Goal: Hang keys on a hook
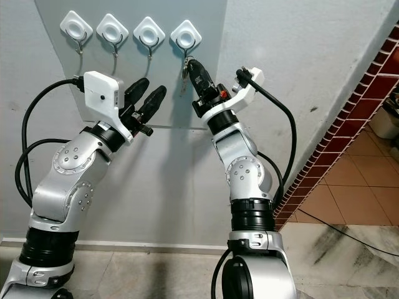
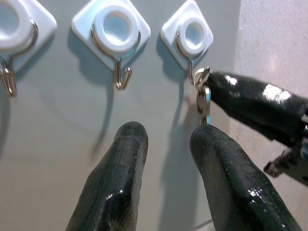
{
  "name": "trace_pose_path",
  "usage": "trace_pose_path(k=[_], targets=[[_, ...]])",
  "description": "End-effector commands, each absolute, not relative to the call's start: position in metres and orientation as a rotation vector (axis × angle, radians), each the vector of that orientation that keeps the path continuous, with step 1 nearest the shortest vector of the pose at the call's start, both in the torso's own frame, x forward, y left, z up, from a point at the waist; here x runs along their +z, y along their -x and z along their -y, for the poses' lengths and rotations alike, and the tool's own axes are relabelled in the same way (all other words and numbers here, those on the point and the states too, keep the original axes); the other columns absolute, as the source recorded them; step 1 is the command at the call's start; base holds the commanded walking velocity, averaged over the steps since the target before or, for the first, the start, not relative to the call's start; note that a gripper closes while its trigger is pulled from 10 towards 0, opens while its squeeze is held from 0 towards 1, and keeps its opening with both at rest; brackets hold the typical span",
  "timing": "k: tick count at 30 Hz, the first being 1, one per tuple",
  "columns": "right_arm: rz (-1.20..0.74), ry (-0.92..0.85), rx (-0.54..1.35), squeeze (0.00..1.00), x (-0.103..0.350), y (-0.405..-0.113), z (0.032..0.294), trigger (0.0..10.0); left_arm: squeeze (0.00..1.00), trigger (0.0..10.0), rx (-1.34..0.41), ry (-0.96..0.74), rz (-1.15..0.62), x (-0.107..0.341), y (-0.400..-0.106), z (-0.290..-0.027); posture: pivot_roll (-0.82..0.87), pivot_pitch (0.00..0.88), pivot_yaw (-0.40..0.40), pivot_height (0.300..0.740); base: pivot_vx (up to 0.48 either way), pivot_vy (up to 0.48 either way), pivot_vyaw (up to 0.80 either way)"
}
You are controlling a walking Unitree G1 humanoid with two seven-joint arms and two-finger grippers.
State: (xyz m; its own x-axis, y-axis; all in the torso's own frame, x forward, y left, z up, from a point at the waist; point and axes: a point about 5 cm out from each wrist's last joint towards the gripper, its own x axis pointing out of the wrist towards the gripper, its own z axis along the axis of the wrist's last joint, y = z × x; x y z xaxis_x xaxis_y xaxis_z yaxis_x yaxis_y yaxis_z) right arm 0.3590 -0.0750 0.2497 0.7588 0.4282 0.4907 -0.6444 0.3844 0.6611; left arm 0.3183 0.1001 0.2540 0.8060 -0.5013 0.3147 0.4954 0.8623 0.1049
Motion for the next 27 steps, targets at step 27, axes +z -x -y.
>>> trace_pose_path(k=[27], targets=[[0.193, -0.518, 0.326, 1.0, 0.156, -0.313, 0.129, 10.0, 0.0, 10.0, -0.355, 0.022, 0.184, 0.192, -0.321, -0.118, 0.11, 0.04, -0.008, 0.74, 0.0, 0.0, 0.0]])
